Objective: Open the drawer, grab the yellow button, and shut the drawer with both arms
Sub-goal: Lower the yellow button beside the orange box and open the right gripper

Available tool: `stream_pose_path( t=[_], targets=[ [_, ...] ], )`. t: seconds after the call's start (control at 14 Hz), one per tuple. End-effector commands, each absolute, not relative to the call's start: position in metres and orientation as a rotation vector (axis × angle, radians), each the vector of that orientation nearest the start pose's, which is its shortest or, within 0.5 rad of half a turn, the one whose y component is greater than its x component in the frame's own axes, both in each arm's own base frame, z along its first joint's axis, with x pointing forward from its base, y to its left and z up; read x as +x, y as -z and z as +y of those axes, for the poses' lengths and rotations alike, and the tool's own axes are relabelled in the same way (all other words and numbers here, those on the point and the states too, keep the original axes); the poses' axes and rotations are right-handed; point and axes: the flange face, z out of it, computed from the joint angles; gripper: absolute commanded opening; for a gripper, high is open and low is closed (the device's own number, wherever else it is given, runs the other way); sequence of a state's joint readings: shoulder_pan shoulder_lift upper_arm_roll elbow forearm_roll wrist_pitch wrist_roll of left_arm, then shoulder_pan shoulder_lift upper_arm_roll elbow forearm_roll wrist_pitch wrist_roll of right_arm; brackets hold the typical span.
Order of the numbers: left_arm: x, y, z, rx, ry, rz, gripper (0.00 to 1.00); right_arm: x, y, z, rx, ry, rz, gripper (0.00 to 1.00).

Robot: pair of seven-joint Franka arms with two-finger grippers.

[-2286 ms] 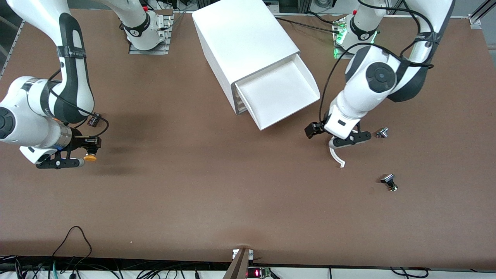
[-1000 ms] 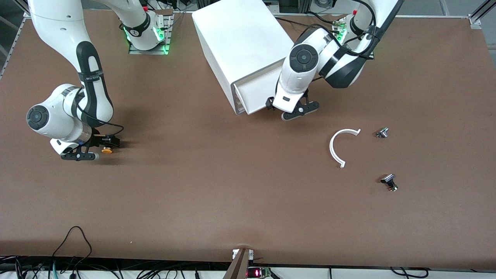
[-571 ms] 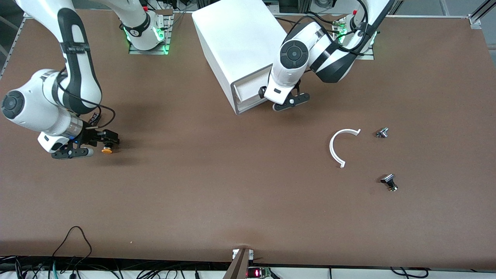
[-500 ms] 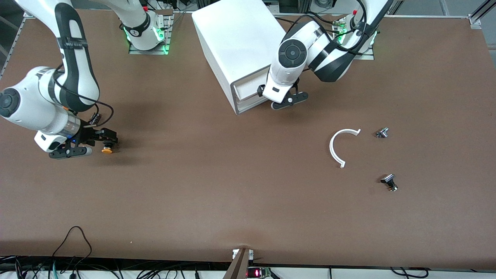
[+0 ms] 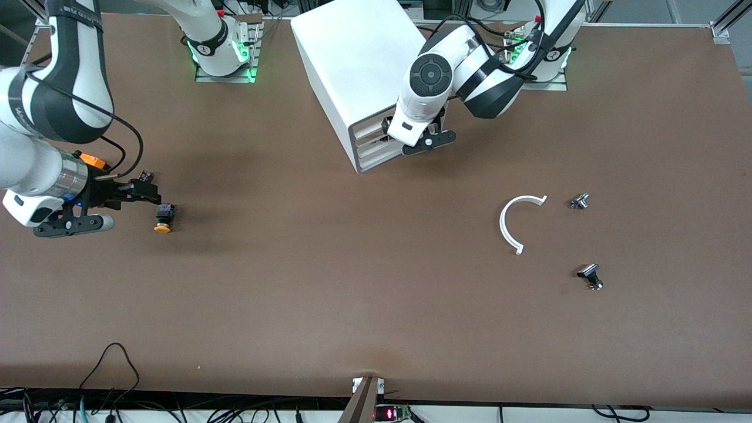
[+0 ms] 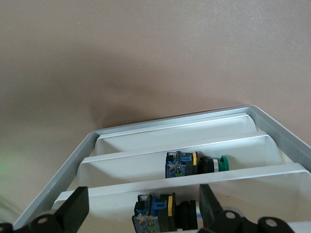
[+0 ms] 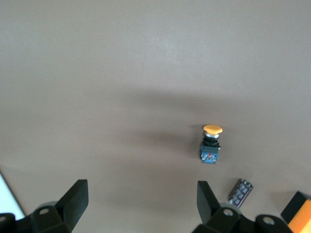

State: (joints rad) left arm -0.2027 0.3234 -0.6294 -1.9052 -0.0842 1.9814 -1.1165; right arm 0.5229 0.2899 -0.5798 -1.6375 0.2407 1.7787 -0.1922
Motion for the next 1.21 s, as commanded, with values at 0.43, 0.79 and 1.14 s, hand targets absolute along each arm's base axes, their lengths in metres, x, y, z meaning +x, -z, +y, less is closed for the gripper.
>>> stream_pose_path(
  t=[0.43,0.79,1.14],
  targets=[
    [0.391,-0.348,-0.444,-3.025,-0.592,-0.471,1.00,0.582,-0.557,0.063,-3.128,-0.083,0.115,0.99],
    [0.459,-0.389,-0.401,-3.052,-0.532,-0.562,1.00,0.558,-0.592,0.057,-3.122,-0.071,0.100,0.99],
    [0.542,-0.445,-0.296,-3.077,-0.418,-0.304,1.00,0.542,-0.607,0.052,-3.123,-0.080,0.092,0.99]
  ],
)
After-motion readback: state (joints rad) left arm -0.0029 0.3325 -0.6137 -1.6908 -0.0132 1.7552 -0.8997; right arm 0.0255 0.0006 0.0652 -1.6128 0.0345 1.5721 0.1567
